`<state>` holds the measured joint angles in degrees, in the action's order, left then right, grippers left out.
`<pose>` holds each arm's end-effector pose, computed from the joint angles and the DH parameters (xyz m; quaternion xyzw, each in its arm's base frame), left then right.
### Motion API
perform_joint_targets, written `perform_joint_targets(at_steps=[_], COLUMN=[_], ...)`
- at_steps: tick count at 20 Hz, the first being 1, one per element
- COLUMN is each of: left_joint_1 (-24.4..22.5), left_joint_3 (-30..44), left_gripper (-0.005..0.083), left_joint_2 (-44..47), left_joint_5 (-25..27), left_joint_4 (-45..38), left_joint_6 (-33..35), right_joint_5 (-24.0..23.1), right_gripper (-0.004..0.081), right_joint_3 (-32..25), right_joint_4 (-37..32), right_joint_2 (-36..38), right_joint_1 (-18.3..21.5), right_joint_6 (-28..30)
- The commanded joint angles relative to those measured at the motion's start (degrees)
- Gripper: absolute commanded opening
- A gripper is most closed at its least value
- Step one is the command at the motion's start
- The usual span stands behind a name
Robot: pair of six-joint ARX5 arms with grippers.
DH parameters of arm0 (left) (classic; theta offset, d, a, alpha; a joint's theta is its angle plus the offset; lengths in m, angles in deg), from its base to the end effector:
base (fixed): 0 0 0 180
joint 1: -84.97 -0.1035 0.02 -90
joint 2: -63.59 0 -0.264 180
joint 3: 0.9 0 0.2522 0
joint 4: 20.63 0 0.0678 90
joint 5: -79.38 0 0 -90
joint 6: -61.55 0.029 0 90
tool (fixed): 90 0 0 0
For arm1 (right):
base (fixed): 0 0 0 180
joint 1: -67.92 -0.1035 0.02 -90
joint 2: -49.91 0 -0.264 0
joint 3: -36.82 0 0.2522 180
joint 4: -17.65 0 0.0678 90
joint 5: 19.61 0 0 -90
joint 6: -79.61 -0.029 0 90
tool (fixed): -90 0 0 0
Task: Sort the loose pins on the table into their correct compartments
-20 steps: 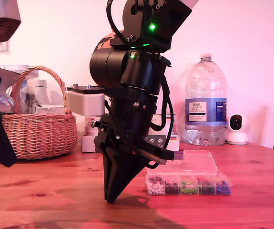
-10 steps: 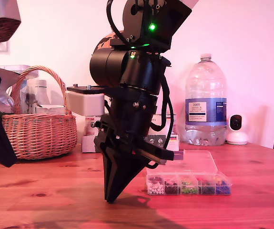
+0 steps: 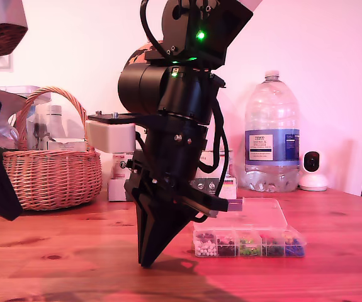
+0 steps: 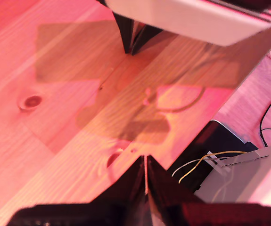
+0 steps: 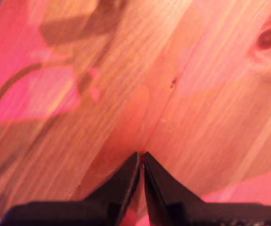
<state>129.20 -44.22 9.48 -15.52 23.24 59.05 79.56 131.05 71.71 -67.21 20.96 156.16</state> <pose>0.1193 -0.1196 0.1913 0.1368 0.4403 -0.3598 0.8111 0.2658 0.2915 0.1464 -0.5861 0.2340 0.6538 0.4175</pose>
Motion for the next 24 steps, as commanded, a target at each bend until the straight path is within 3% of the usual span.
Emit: perform_joint_targets(at_steps=[1,24], left_joint_1=[0.15,0.15], left_joint_3=[1.27,1.27], left_gripper=[-0.0023,-0.0024], left_joint_2=[-0.31,-0.31], left_joint_5=[-0.22,-0.22], left_joint_4=[-0.09,-0.09], left_joint_6=[-0.13,-0.13], right_joint_5=[-0.74,-1.46], right_gripper=[-0.0009,-0.0009], right_joint_3=[-0.85,-0.83], right_joint_4=[0.55,1.31], right_joint_2=[-3.45,0.98], right_joint_1=[-0.28,-0.26], right_joint_6=[-0.07,-1.57])
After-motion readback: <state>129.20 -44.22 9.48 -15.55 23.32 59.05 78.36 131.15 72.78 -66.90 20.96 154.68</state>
